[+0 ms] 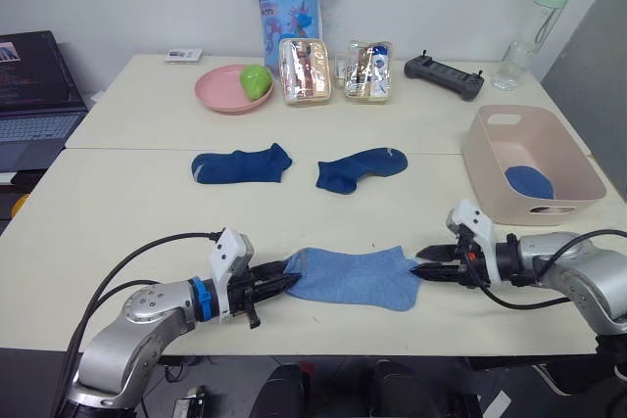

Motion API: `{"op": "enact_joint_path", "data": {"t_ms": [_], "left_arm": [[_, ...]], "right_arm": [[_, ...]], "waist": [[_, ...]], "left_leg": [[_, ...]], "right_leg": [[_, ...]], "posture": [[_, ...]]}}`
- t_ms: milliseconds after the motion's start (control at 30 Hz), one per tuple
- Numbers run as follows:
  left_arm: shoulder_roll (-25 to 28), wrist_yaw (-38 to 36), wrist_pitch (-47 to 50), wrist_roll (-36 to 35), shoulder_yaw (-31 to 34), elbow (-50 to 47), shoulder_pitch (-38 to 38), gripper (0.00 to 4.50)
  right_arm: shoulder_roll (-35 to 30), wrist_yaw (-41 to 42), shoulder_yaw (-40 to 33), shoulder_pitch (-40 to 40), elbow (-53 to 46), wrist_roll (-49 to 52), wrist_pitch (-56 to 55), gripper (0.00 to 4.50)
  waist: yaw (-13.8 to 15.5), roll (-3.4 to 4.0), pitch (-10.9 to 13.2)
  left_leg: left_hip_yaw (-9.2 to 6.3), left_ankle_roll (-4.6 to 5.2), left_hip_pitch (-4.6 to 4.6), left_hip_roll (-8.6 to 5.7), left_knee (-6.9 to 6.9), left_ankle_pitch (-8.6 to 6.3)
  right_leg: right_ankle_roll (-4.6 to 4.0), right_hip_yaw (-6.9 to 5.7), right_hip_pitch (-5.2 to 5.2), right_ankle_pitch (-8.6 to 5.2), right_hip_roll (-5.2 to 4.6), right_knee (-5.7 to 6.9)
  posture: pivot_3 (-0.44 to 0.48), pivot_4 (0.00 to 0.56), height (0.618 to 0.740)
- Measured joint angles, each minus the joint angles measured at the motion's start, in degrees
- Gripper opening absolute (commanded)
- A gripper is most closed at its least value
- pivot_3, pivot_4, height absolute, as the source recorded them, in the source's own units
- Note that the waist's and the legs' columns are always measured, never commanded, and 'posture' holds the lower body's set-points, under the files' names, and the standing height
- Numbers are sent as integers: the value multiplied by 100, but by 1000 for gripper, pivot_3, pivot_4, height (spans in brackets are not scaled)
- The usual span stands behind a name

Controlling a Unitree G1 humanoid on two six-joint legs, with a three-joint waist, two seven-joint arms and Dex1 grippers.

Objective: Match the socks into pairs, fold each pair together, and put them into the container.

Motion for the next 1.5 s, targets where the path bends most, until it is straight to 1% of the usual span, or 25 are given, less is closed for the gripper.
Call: {"op": "enact_joint_path", "data": {"t_ms": [67, 133, 200, 233, 300, 333, 433, 533, 567, 667, 767, 900, 1100, 1200, 1267, 1367, 1400, 1500], "left_arm": [[136, -12, -20, -6, 164, 45, -36, 2668], [185, -1, -65, -9, 360, 178, -266, 2668], [135, -47, -142, -90, 408, 308, -591, 2668], [87, -92, -168, -146, 406, 337, -775, 2700], [46, -262, -337, -154, 306, 342, -1126, 2296], [47, -366, -499, -63, 150, 370, -1312, 2108], [25, -679, -1017, 378, -469, 523, -1576, 1195], [-10, -916, -1510, 807, -1005, 755, -1635, 289], [-7, -989, -1666, 962, -1135, 831, -1631, 17], [114, -1131, -2322, 1514, -1417, 1166, -1455, 17], [164, -1140, -2653, 1770, -1453, 1569, -1214, 17], [306, -1149, -2904, 1809, -1290, 1719, -999, 17], [310, -1117, -2740, 1589, -1046, 1616, -686, 17], [323, -1109, -2670, 1564, -1016, 1467, -587, 0], [316, -1089, -2677, 1597, -1018, 1424, -600, 0], [129, -958, -2607, 1537, -1010, 1410, -646, 0], [112, -946, -2599, 1530, -1011, 1392, -646, 0], [112, -948, -2600, 1531, -1008, 1377, -653, 0]], "right_arm": [[132, -45, -333, -3, -134, 231, 11, 3044], [348, -116, -549, -98, -362, 494, 5, 3044], [448, -156, -503, -159, -582, 500, -164, 3044], [479, -179, -376, -177, -656, 425, -300, 2860], [545, -237, 21, -189, -771, 44, -744, 2442], [587, -264, 285, -190, -749, -277, -1092, 2142], [821, -346, 789, -200, -574, -827, -1714, 1065], [919, -347, 1075, -200, -441, -1132, -2052, 34], [930, -344, 1150, -186, -389, -1261, -2166, 0], [899, -327, 1381, 144, -108, -1638, -2625, 0], [821, -315, 1489, 464, 233, -1940, -2940, 0], [588, -213, 1305, 634, 258, -2030, -3232, 0], [429, -84, 827, 906, 107, -1682, -2918, 0], [463, -83, 430, 1021, -303, -1058, -2295, 624], [500, -210, 102, 1008, -550, -706, -1866, 1298], [611, -629, -327, 996, -667, -381, -1249, 2329], [621, -741, -371, 1004, -677, -358, -1138, 2756], [618, -857, -319, 1152, -681, -406, -1088, 3836]], "waist": [[-2, 1, 1], [-1, 5, 3], [-2, 6, 3], [2, 4, 4], [12, 2, 3], [9, 3, 3], [-6, 4, 3], [-17, 4, 3], [-17, 5, 4], [-12, 5, 3], [-11, 7, 5], [-12, 8, 4], [-12, 8, 4], [-10, 10, 5], [-9, 9, 4], [-1, 8, 4], [-2, 9, 4], [-4, 9, 4]], "left_leg": [[-1, 0, 1, 2, -1, 0], [-3, 0, 2, 3, -1, 0], [-1, 0, 2, 2, 0, 0], [-2, 0, -2, 2, 1, 0], [-2, -1, -3, 0, 2, 0], [2, -1, -3, -2, 1, 0], [5, -2, -3, -2, -1, 1], [4, -2, -4, -1, -5, 1], [4, -2, -5, -1, -6, 1], [2, -1, -3, -1, -10, 0], [6, -1, -5, -1, -6, 0], [3, 0, 5, -1, -6, 0], [1, 0, 6, 0, -3, 0], [1, 0, 4, 1, -4, 0], [1, 0, 5, 1, -4, 0], [1, 0, 3, 1, -2, 0], [2, 0, 3, 1, -2, 0], [0, 0, 3, 1, -6, 0]], "right_leg": [[0, -2, -2, 0, 1, 2], [0, -6, 0, 0, 1, 4], [0, -4, 3, 0, 1, 2], [0, -6, 2, 0, 1, 1], [0, -6, 2, 0, 0, -6], [0, -2, 2, 0, 0, -8], [0, 2, -1, 1, 0, -8], [-1, 1, -6, 1, 0, -7], [-1, 1, -7, 1, 0, -7], [-2, 0, -5, 0, 0, -11], [-2, 4, -7, 0, 0, -10], [-2, 2, 3, 0, 0, -9], [-2, 1, 3, 0, 0, 0], [-2, 1, 1, 0, 0, 3], [-2, 1, 2, 0, 0, 3], [-2, 1, 3, 0, 0, 2], [-2, 1, 2, 0, 0, 2], [-2, -3, 1, 0, 0, 2]], "posture": [[0, 150, 740], [0, 150, 740], [0, 150, 740], [0, 150, 740], [0, 150, 740], [0, 150, 740], [0, 150, 740], [0, 150, 740], [0, 150, 740], [0, 150, 740], [0, 150, 740], [0, 150, 740], [0, 150, 740], [0, 150, 740], [0, 150, 740], [0, 150, 740], [0, 150, 740], [0, 150, 740]]}}
